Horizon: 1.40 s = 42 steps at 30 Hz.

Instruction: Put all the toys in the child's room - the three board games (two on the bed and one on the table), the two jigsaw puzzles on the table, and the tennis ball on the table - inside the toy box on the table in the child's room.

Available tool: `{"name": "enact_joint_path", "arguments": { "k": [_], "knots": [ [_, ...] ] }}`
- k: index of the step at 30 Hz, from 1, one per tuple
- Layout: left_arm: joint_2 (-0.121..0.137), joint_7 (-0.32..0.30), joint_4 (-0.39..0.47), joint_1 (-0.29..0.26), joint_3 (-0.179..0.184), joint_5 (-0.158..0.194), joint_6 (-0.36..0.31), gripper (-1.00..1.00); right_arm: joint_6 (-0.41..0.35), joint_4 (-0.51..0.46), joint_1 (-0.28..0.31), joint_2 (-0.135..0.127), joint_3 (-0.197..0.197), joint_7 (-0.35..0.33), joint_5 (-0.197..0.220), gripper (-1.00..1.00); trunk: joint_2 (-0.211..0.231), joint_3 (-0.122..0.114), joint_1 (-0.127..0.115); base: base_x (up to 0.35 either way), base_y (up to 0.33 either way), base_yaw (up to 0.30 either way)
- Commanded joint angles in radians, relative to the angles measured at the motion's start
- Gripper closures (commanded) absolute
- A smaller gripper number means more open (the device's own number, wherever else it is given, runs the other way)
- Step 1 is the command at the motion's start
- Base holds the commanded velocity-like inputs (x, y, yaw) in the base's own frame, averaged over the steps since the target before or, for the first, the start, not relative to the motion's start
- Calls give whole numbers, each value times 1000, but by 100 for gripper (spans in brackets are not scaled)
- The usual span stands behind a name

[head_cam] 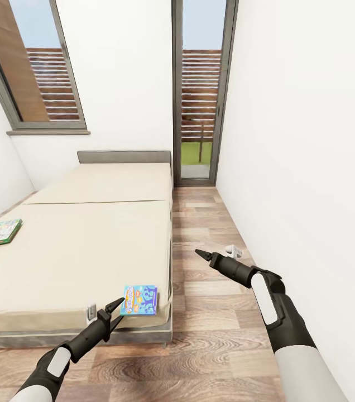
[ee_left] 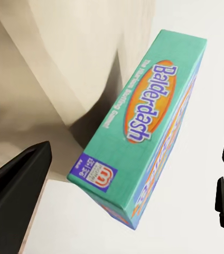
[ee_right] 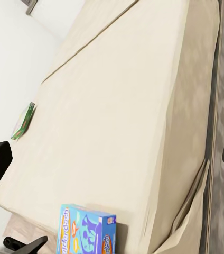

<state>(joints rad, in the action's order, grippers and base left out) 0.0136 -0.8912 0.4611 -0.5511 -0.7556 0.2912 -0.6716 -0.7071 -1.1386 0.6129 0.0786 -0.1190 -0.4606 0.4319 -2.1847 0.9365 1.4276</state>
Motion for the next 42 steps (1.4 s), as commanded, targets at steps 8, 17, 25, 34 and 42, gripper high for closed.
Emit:
{"name": "enact_joint_path", "arguments": {
  "k": [8, 17, 25, 34, 42],
  "knots": [
    [0, -1, -1, -36, -4, 14, -2, -100, -8, 0, 1, 1, -4, -3, 2, -100, 0, 1, 0, 0, 0, 0],
    [-1, -1, -2, -36, -4, 14, -2, -100, -8, -1, 1, 1, -4, -3, 2, -100, 0, 1, 0, 0, 0, 0],
    [-1, 3, -4, -36, -3, 12, -6, -100, -8, -1, 1, 1, -4, -3, 3, -100, 0, 1, 0, 0, 0, 0],
    [1, 10, -7, -36, 0, 10, -19, -100, -8, -1, 1, 1, -4, -3, 4, -100, 0, 1, 0, 0, 0, 0],
    [2, 11, -7, -36, 1, 10, -23, -100, -8, -1, 1, 1, -5, -3, 4, -100, 0, 1, 0, 0, 0, 0]
  ]
}}
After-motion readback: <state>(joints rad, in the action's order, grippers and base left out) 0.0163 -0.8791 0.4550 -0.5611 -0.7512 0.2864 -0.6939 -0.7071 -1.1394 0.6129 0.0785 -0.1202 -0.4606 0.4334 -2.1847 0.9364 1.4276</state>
